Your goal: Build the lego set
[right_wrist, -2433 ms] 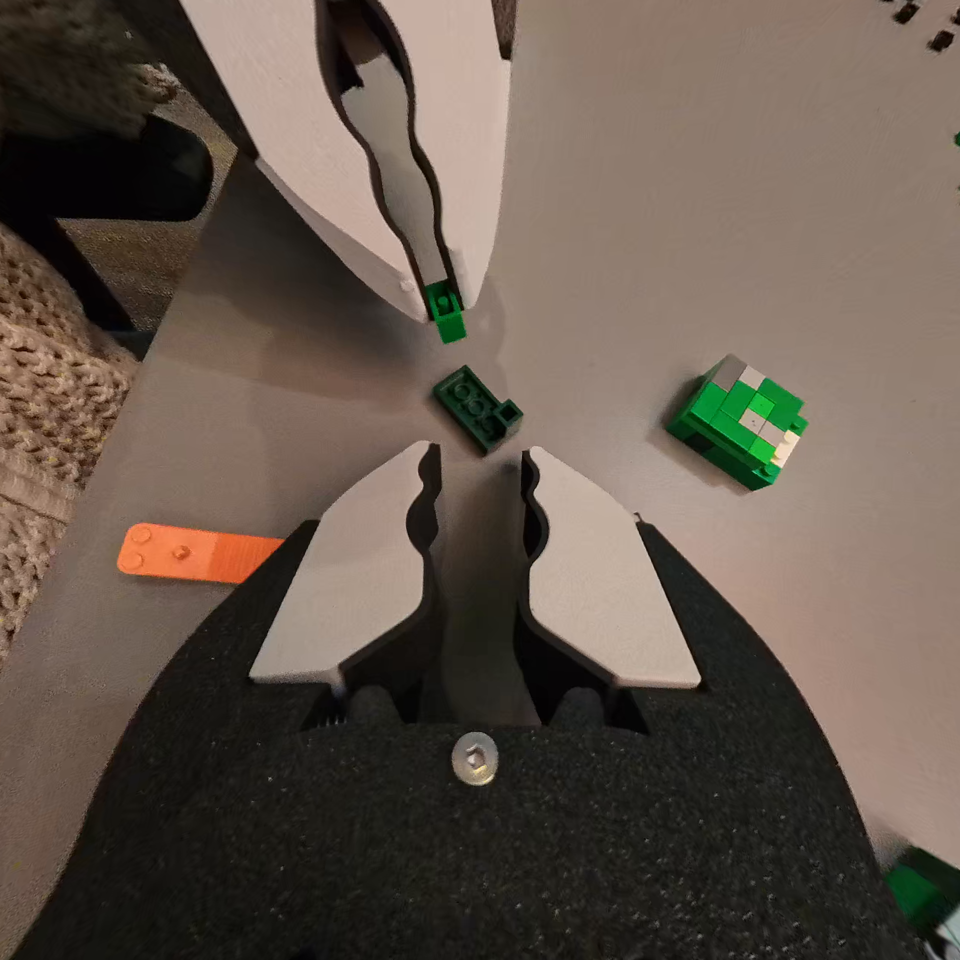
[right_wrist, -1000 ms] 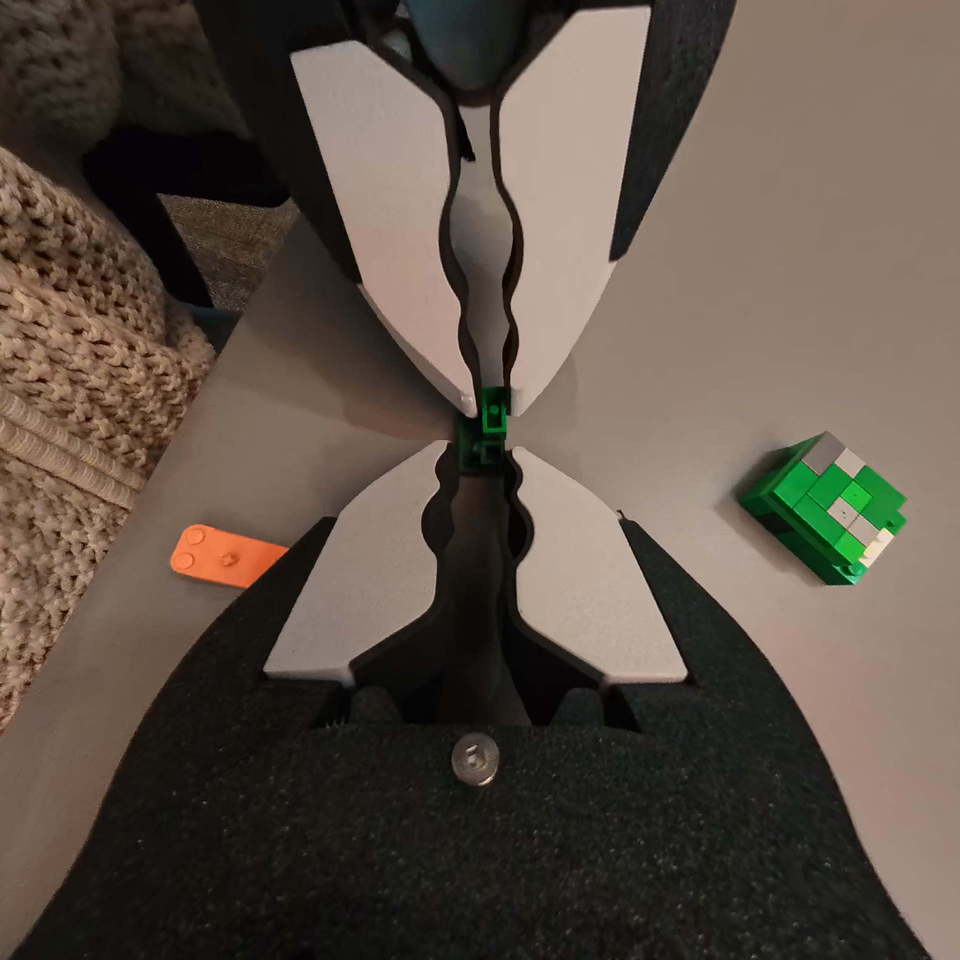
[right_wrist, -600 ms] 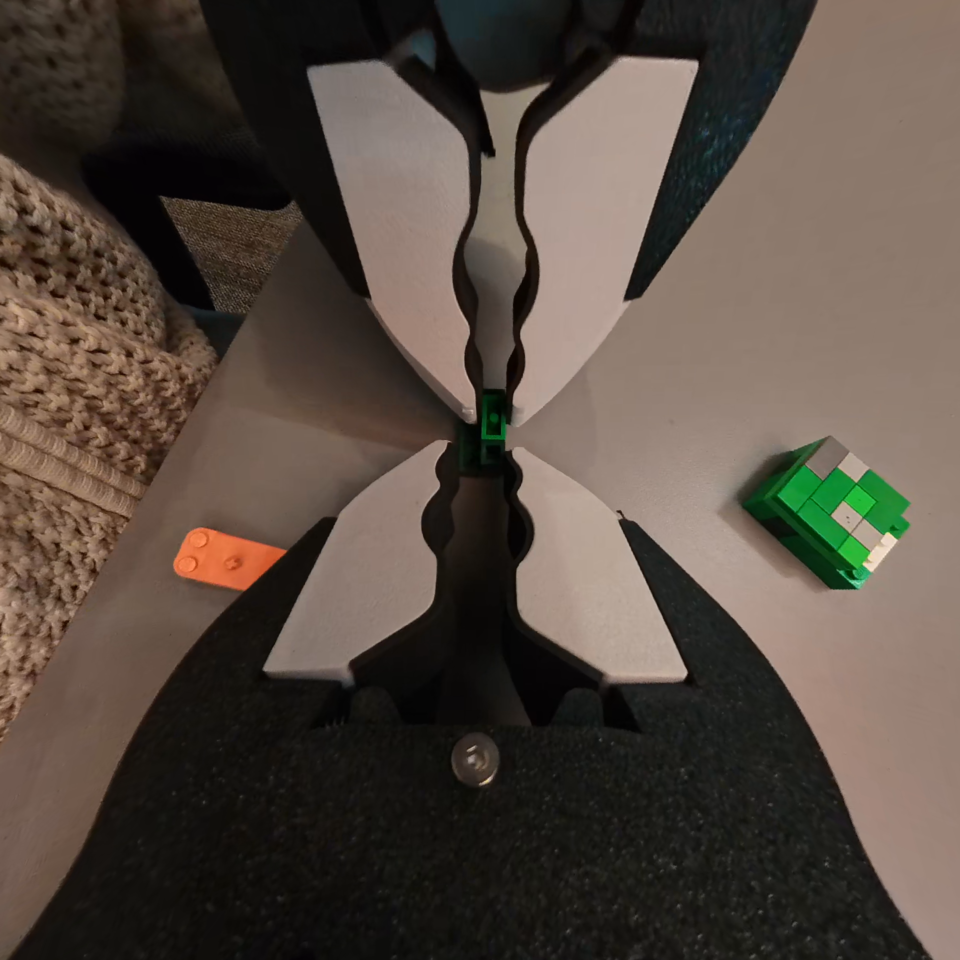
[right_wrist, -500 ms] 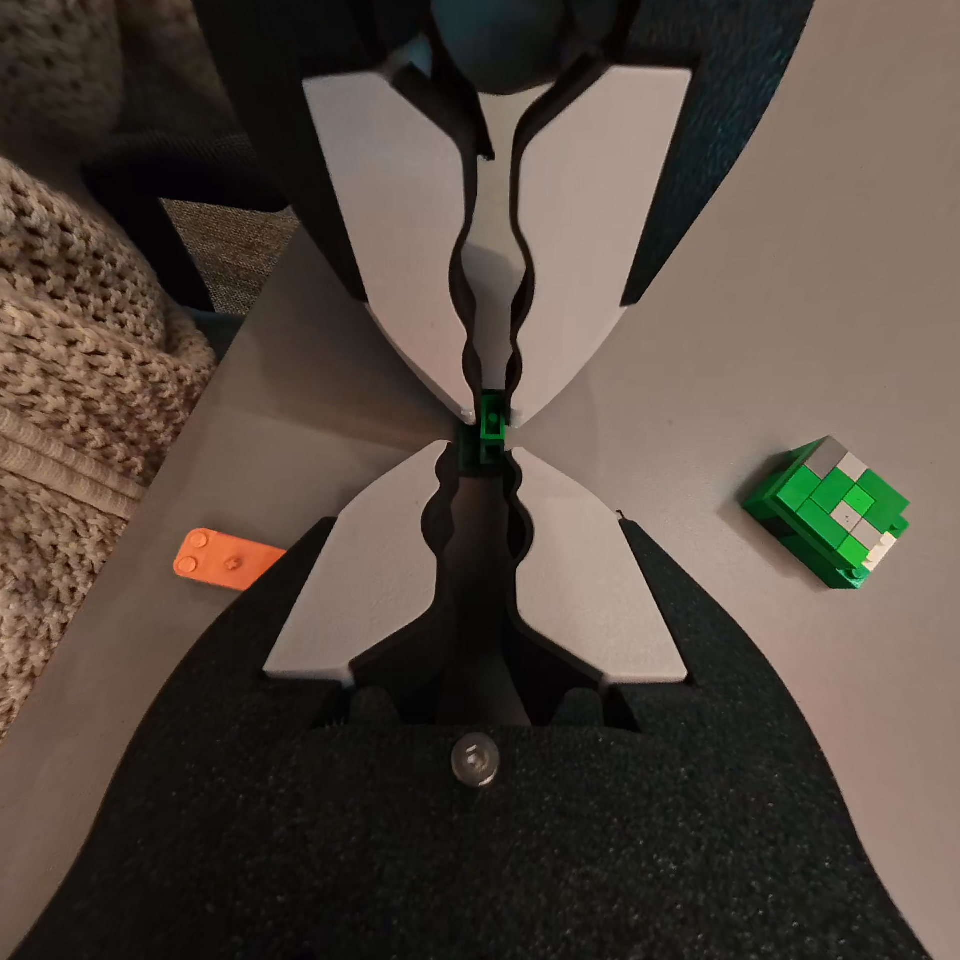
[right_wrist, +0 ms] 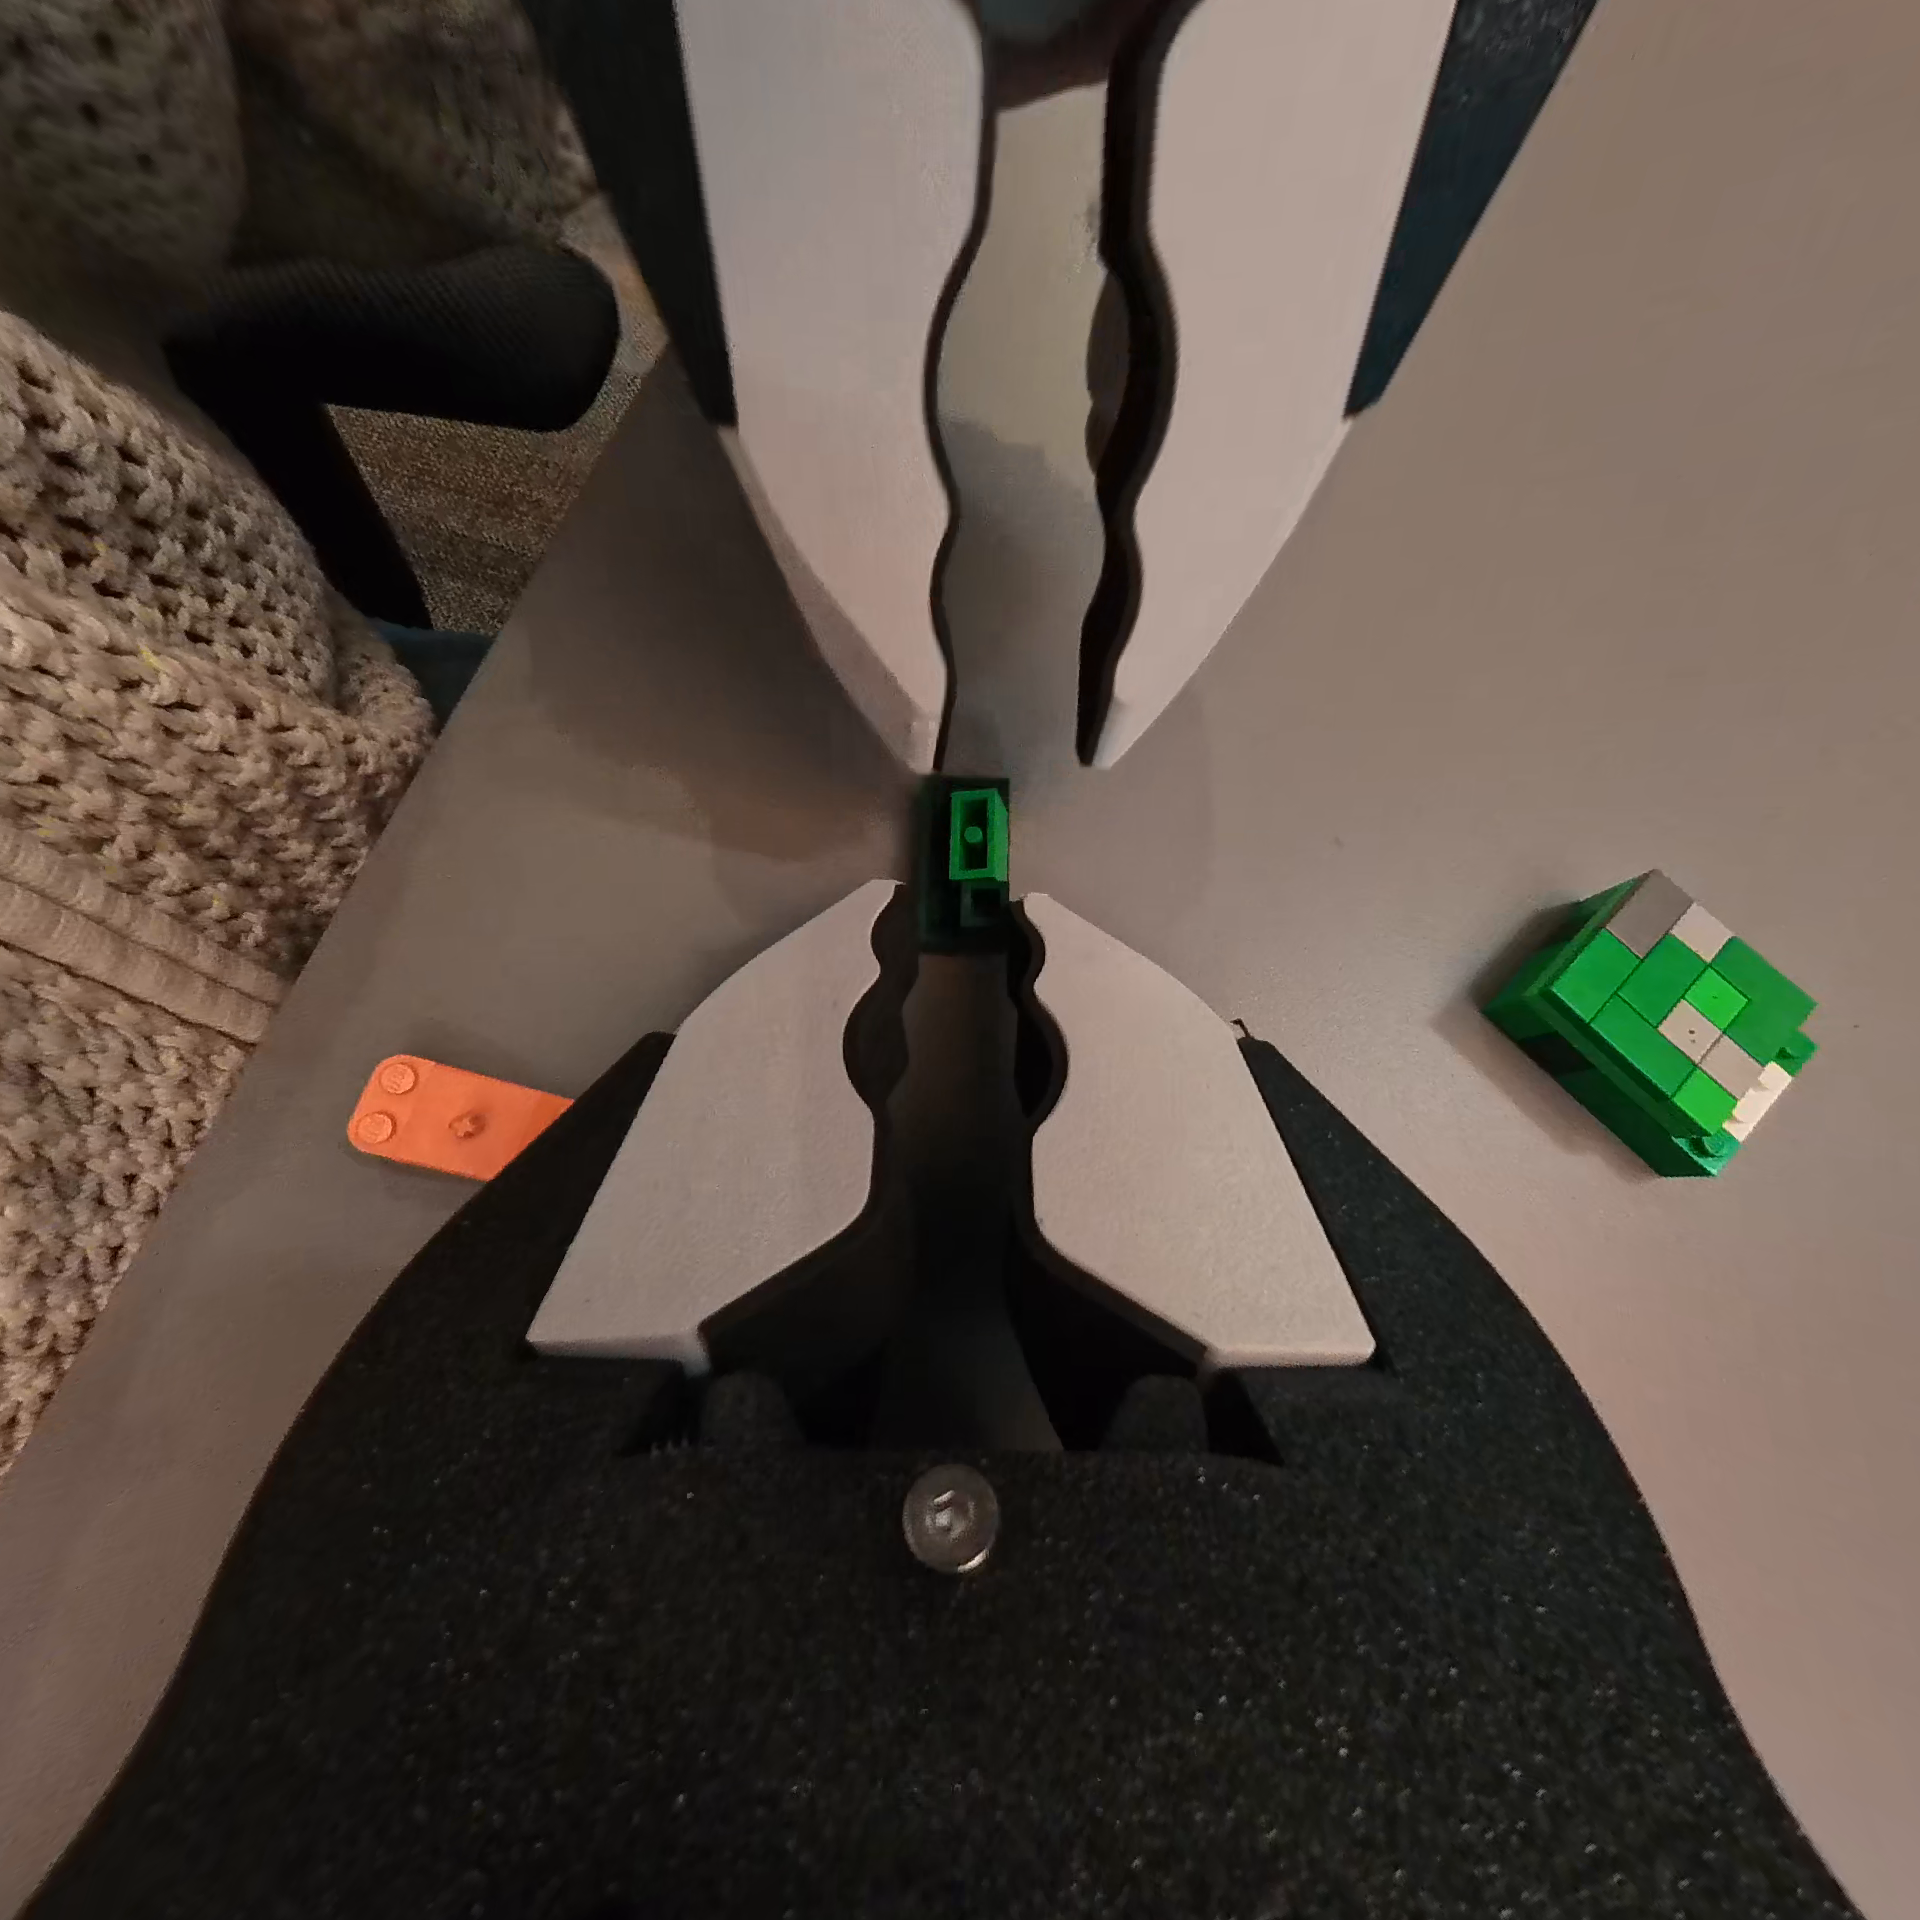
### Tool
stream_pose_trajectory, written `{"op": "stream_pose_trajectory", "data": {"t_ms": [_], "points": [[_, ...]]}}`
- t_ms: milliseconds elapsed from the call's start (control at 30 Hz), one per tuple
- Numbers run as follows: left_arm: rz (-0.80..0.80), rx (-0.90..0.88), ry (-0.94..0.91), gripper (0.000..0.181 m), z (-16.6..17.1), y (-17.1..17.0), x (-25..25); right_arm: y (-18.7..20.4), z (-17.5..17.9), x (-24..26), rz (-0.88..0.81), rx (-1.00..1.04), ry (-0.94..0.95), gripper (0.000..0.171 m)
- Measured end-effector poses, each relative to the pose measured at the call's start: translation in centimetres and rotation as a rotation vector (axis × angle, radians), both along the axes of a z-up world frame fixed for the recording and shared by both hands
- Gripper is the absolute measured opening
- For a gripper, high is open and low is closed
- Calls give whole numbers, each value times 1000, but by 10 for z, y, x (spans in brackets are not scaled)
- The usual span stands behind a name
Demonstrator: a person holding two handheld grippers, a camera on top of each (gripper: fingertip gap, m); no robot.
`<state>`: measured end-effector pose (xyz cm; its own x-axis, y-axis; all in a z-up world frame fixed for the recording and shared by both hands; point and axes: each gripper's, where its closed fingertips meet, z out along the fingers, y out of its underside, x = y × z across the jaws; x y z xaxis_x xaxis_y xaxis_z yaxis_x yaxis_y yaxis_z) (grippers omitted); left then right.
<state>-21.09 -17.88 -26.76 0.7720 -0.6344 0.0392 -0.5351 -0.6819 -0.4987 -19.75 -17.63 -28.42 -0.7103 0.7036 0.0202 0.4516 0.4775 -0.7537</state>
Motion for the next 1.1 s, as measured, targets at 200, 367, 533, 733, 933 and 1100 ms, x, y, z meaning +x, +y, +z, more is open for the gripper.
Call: {"op": "stream_pose_trajectory", "data": {"t_ms": [200,367,533,733,933,1100], "points": [[206,-10,-264,39,9,-5,-11,-4,3,3,21,-18,10,16],[431,-18,-676,56,28,-3,-8,-6,19,8,35,-61,29,16],[511,-117,-1006,58,43,-4,7,-8,39,13,47,-93,65,16],[578,-246,-1193,54,45,-9,28,-15,48,19,74,-97,78,16],[562,-254,-1315,43,49,-7,38,-20,49,21,94,-108,70,16],[534,-266,-1338,38,50,-9,43,-21,49,21,94,-113,67,15]]}}
